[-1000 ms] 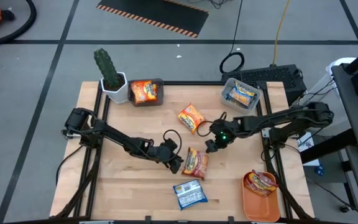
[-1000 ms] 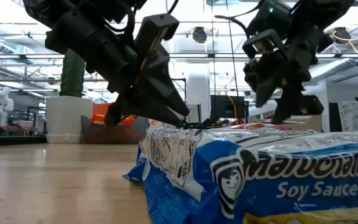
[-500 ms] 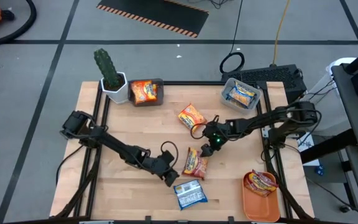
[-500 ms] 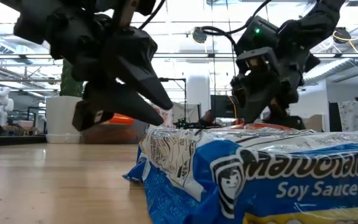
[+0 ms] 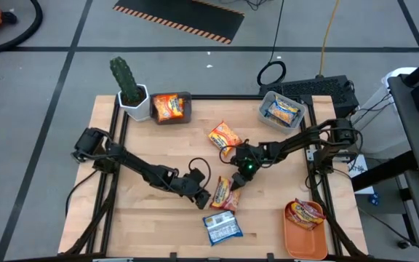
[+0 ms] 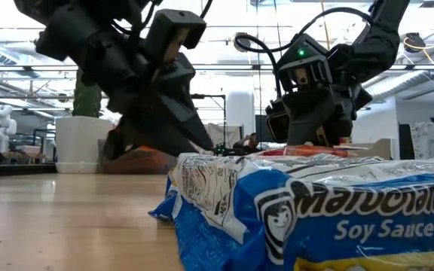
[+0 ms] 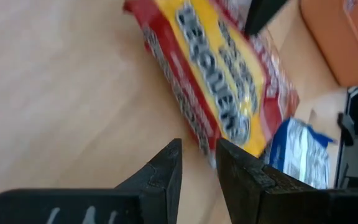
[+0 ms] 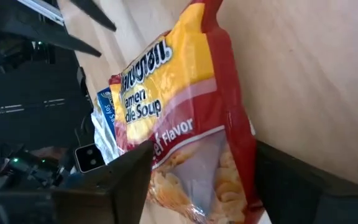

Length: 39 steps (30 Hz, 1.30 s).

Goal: Sort Maruchan noodles
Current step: Put the red noodle pack into the orange bin

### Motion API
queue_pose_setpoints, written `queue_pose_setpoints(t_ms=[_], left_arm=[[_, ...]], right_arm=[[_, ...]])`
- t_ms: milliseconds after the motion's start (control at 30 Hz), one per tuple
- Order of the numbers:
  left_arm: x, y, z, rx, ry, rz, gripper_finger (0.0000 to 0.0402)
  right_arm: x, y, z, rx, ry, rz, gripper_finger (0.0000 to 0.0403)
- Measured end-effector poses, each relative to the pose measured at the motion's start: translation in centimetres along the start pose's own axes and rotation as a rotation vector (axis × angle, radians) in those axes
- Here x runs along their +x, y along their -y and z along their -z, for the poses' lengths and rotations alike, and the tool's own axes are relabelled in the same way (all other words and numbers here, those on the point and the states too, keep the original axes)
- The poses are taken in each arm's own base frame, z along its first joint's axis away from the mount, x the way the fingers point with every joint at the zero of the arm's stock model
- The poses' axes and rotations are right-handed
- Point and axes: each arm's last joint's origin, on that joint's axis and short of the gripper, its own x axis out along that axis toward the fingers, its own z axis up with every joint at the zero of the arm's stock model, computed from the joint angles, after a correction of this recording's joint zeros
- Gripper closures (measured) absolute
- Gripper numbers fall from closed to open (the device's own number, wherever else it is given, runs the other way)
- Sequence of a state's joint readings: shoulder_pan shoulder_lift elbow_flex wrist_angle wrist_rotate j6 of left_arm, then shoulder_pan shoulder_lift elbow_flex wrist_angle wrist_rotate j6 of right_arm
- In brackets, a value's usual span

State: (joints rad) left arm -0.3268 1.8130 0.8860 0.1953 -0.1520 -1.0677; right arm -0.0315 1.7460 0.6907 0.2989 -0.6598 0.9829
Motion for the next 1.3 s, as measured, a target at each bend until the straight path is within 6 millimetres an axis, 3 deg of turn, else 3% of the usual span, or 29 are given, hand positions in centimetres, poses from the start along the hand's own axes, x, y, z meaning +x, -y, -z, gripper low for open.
queue_pose_setpoints(t_ms=[233,500,967,1300], left_arm=[[0.2,-0.3,-1.3,0.018,0.044,0.019,0.0300],[0.2,-0.3,-1.4,-0.015,0.047,0.019,0.0300],[0.1,-0.4,-1.8,-0.065,0.056,0.022,0.0300],[-0.1,-0.2,-2.2,-0.138,0.059,0.055,0.0300]], right_arm=[[0.0,-0.2,0.0,-0.014,-0.010,-0.024,0.0224],[0.0,-0.3,-0.1,-0.033,-0.005,-0.041,0.0306],[-0.1,-1.3,-0.3,-0.020,-0.055,-0.161,0.0334],[-0.7,-1.8,-0.3,-0.035,-0.067,-0.186,0.0398]])
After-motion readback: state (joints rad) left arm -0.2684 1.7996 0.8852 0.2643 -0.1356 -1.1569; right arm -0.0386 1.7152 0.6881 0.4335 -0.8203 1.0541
